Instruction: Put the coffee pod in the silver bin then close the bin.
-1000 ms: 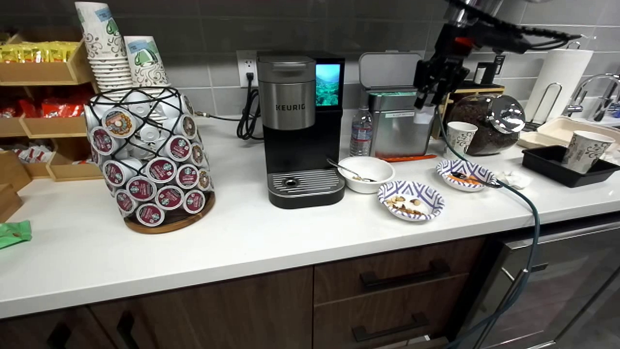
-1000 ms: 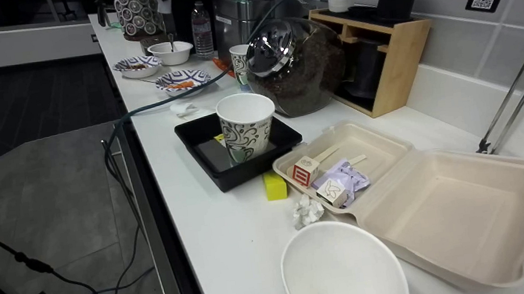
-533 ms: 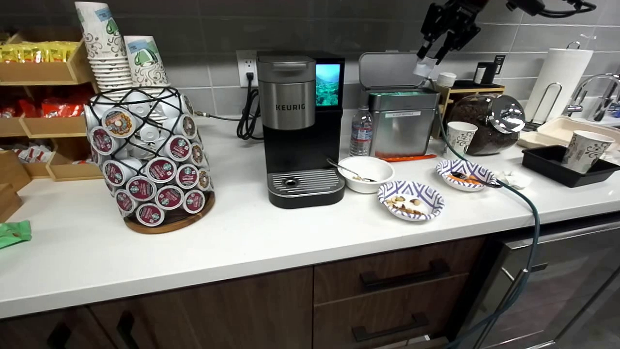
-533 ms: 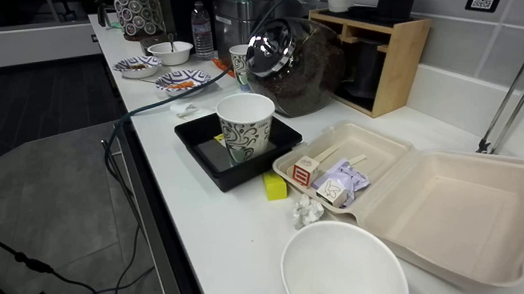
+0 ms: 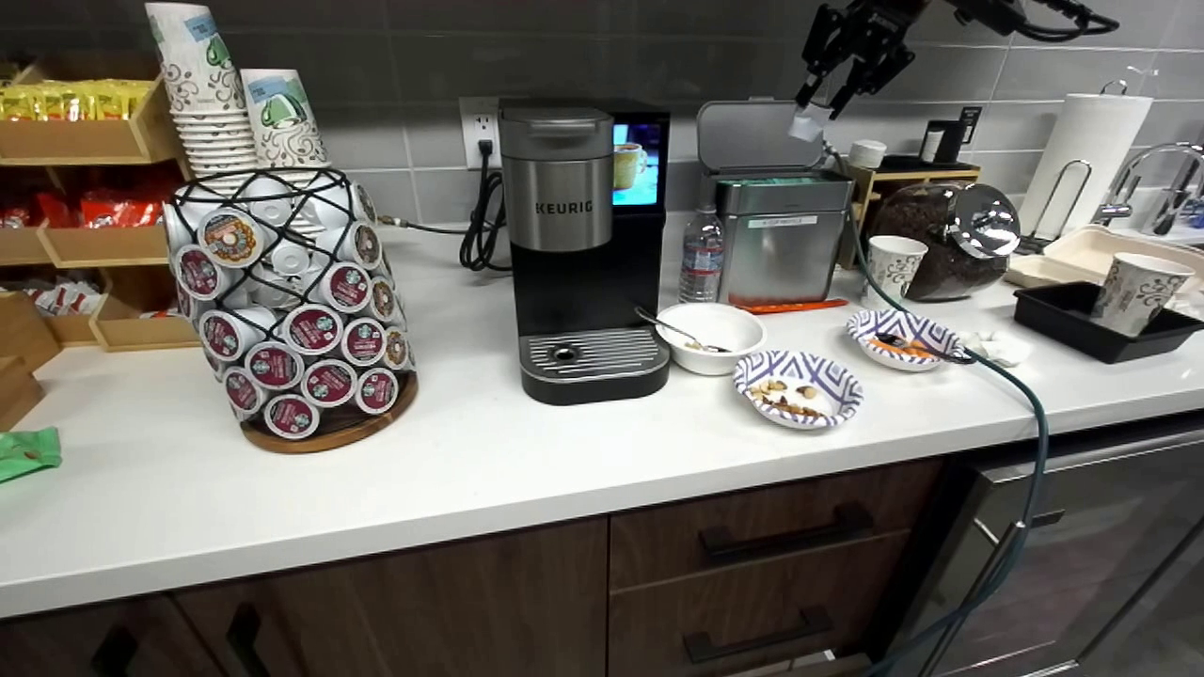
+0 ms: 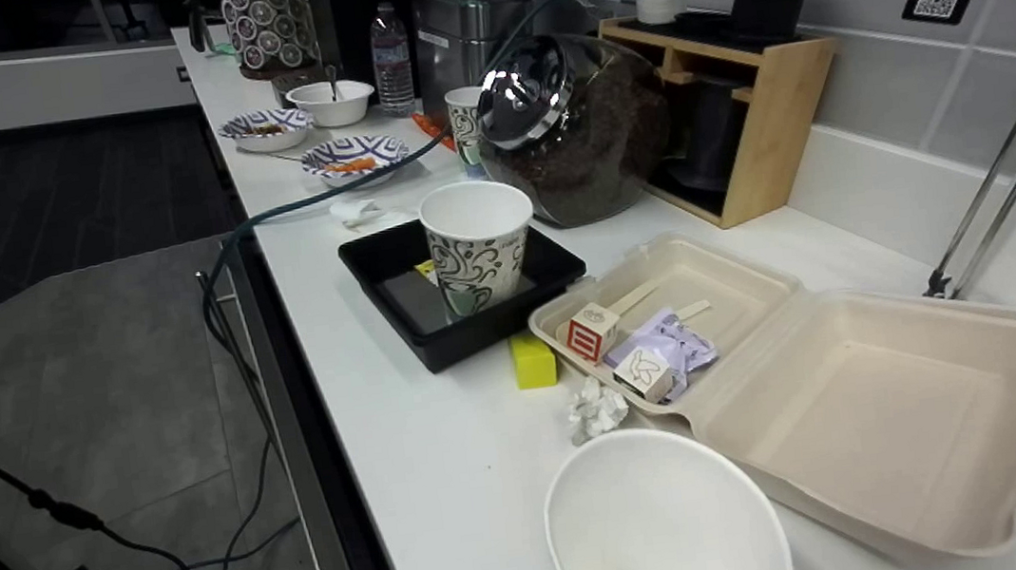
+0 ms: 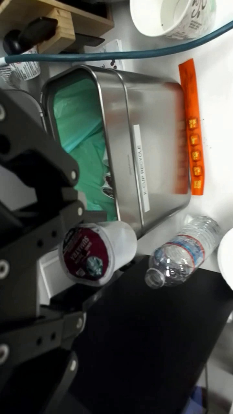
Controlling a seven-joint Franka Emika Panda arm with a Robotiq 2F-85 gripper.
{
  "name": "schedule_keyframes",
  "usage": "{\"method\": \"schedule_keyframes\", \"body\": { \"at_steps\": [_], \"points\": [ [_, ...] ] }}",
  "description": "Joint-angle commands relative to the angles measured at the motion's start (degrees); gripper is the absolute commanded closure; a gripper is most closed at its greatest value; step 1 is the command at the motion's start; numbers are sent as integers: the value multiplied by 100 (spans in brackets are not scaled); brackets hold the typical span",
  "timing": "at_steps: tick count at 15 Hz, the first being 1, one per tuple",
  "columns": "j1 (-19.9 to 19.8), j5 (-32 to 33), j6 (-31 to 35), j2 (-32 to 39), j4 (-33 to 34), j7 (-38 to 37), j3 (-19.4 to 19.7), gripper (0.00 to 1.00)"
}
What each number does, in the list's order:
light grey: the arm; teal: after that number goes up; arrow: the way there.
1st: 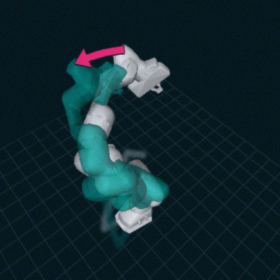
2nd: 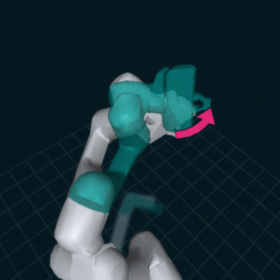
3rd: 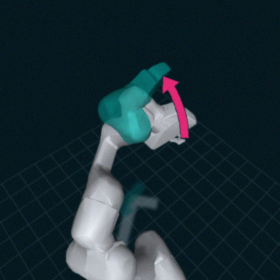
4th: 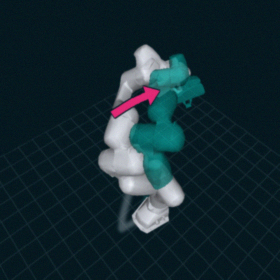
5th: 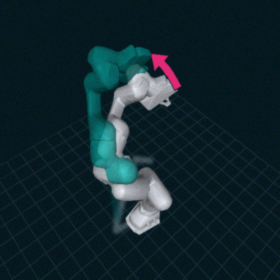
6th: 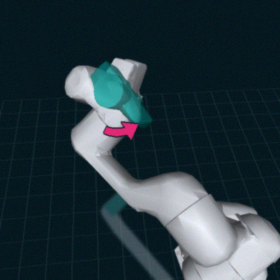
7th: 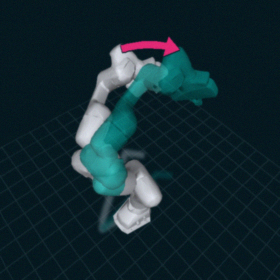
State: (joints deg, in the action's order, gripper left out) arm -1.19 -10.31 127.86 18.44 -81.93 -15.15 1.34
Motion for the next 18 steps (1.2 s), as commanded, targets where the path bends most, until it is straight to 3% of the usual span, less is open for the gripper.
{"method": "schedule_keyframes", "body": {
  "at_steps": [1, 3, 7, 18],
  "points": [
    [61, 220, 266, 421, 669, -631, 190, 76],
    [148, 584, 370, 678, 970, -1042, 379, 76],
    [322, 1322, -52, 1309, 1721, -1750, 706, 76],
    [296, 1369, -593, 2869, 3360, -2219, 954, 76]
  ]
}}
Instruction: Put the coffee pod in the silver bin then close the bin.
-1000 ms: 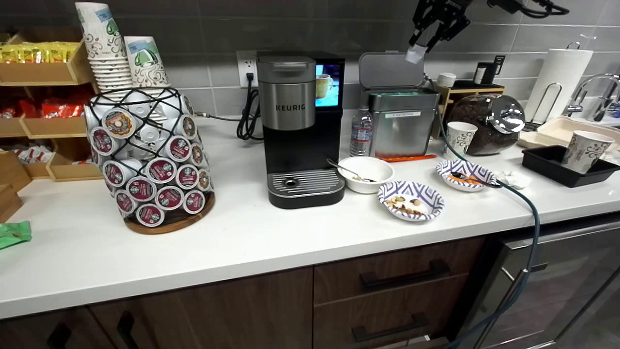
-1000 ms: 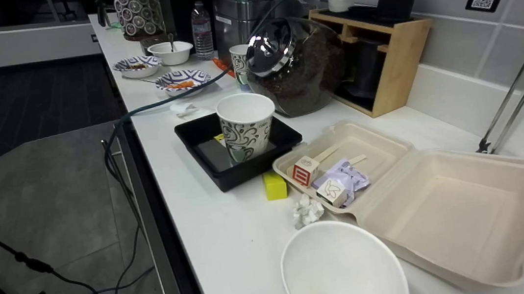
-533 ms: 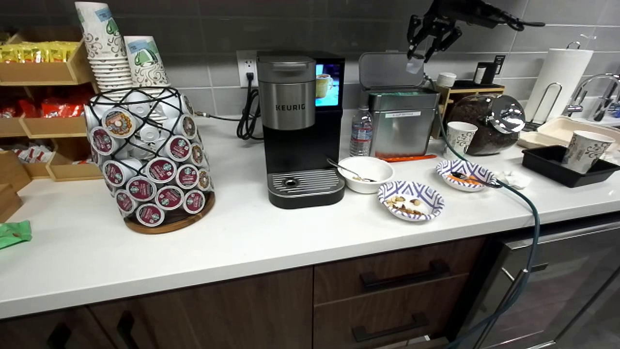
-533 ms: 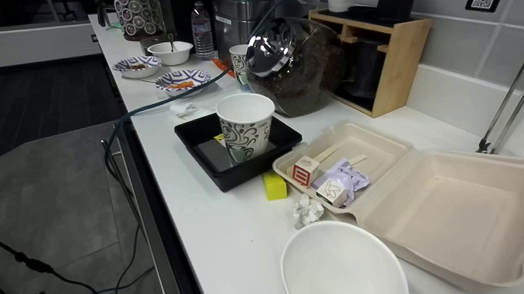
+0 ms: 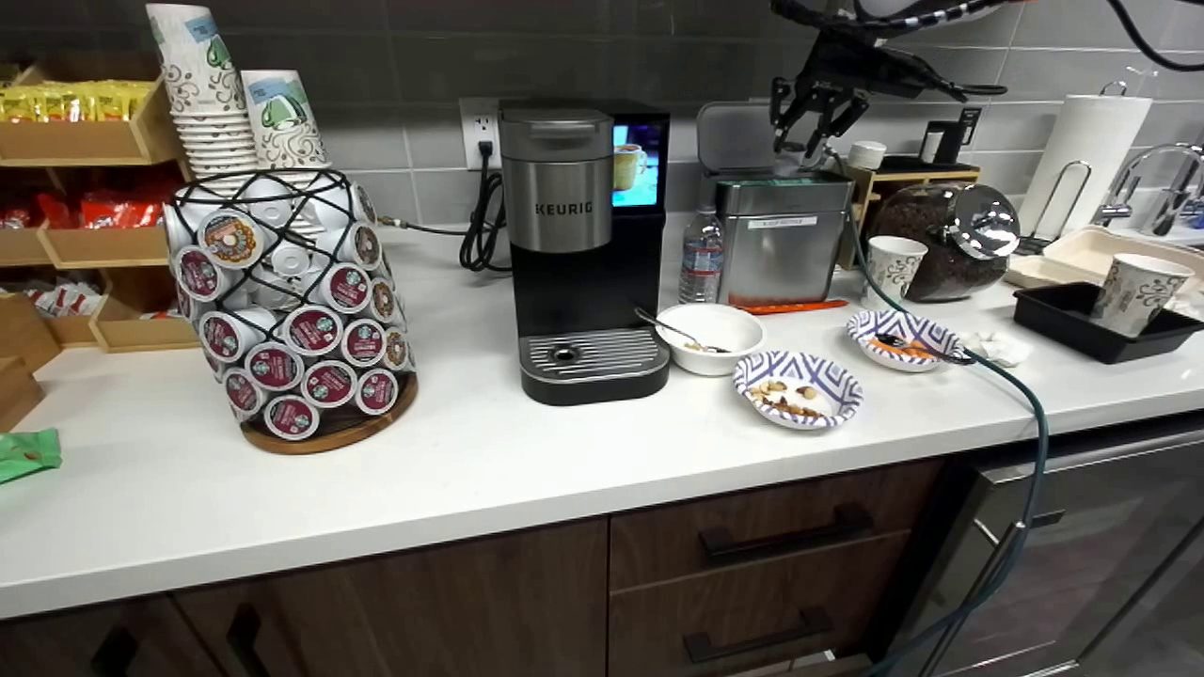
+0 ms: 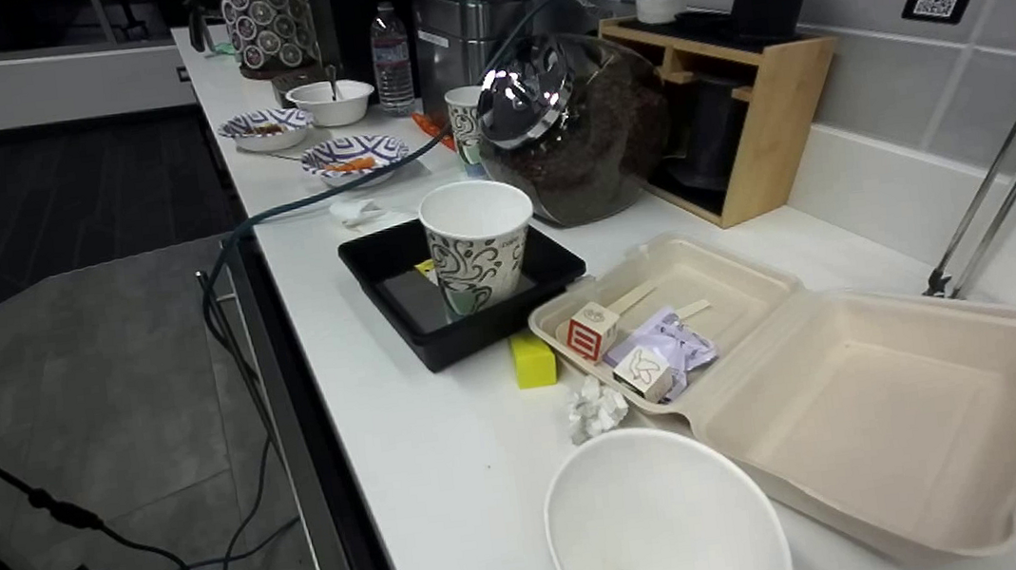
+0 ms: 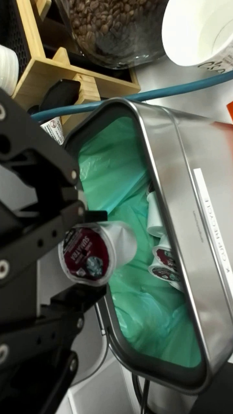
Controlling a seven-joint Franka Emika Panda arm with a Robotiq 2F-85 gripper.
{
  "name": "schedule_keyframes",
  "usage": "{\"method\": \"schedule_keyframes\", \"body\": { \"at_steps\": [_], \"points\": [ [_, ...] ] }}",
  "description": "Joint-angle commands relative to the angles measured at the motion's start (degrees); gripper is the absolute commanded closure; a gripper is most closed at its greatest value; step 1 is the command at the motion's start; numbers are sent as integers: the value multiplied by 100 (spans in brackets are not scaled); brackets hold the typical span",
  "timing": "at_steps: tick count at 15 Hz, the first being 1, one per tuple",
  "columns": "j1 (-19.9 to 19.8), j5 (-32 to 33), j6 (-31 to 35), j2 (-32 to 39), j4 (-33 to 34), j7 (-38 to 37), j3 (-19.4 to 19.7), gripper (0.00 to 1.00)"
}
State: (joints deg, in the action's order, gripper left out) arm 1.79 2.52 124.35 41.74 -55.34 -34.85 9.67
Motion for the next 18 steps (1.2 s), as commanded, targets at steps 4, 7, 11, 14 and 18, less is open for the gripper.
{"method": "schedule_keyframes", "body": {
  "at_steps": [4, 7, 11, 14, 18],
  "points": [
    [-1, 57, -509, 908, 1102, -343, 241, 76],
    [-8, -1, -759, 1019, 1327, -447, 264, 25],
    [-31, -108, -1005, 842, 1453, -409, 182, 0],
    [-129, -156, -1038, 696, 1537, 35, 86, 0],
    [-699, -739, -1082, 391, 1456, 1747, -478, 0]
  ]
}}
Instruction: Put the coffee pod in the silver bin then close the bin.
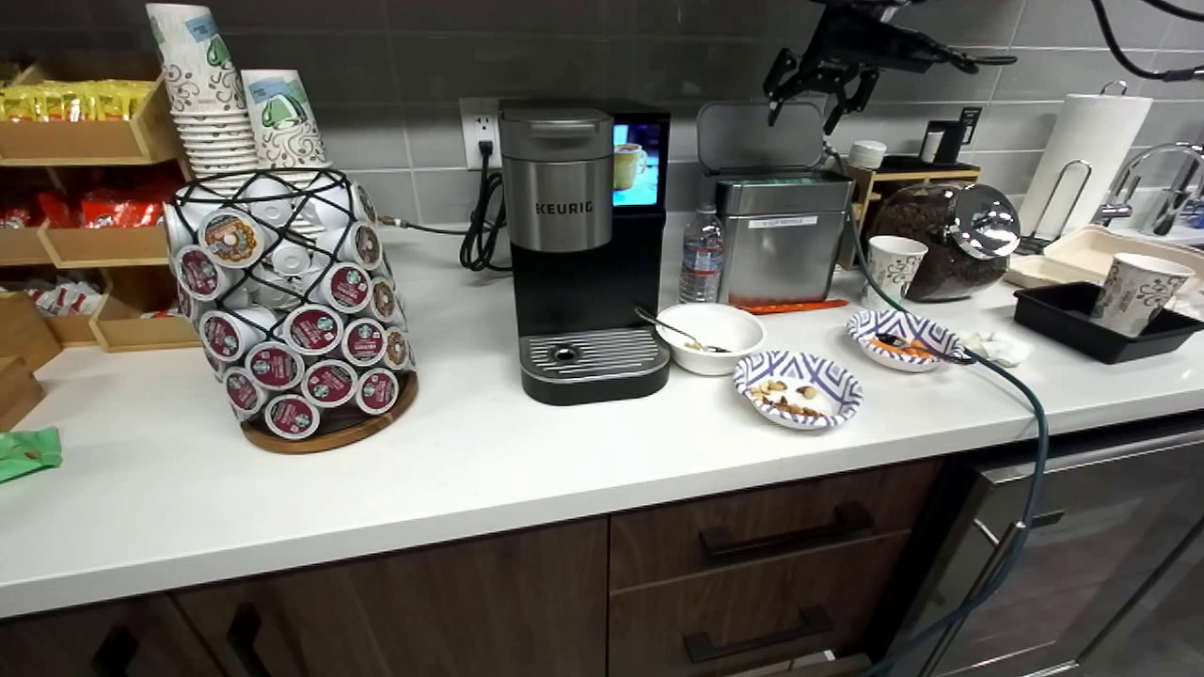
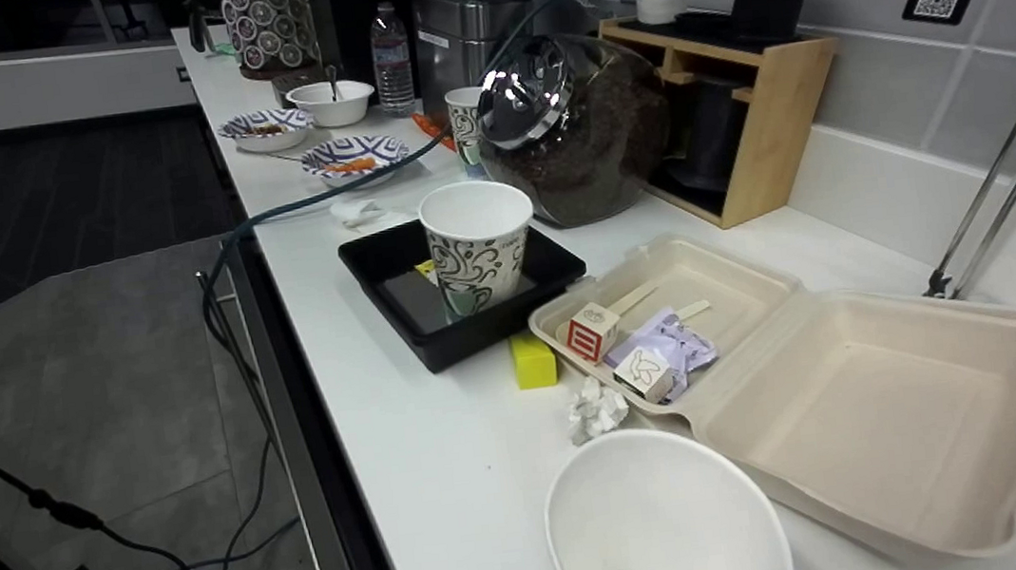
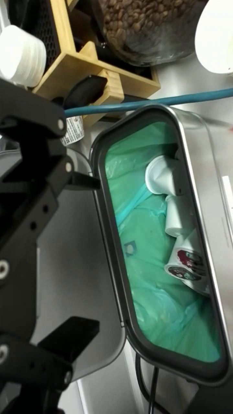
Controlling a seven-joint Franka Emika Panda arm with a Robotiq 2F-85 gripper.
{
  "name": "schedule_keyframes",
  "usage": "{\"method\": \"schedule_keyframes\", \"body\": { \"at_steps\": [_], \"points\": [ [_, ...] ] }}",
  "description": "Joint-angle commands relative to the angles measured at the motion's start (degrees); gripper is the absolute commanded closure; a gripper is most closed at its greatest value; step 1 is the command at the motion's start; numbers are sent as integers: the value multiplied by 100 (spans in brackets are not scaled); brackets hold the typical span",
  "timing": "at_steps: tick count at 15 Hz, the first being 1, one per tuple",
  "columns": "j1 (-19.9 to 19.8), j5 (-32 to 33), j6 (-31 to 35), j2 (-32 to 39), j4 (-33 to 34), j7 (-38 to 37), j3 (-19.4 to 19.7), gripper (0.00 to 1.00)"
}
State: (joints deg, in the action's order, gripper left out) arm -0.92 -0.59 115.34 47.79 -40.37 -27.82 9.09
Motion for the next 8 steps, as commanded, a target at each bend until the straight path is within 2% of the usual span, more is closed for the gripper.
{"method": "schedule_keyframes", "body": {
  "at_steps": [1, 6, 8],
  "points": [
    [-553, -538, -137, -289, -169, 1430, -541, 0],
    [-886, -776, -191, -441, -546, 3114, -987, 0],
    [-759, -571, 202, -502, -824, 3069, -869, 0]
  ]
}}
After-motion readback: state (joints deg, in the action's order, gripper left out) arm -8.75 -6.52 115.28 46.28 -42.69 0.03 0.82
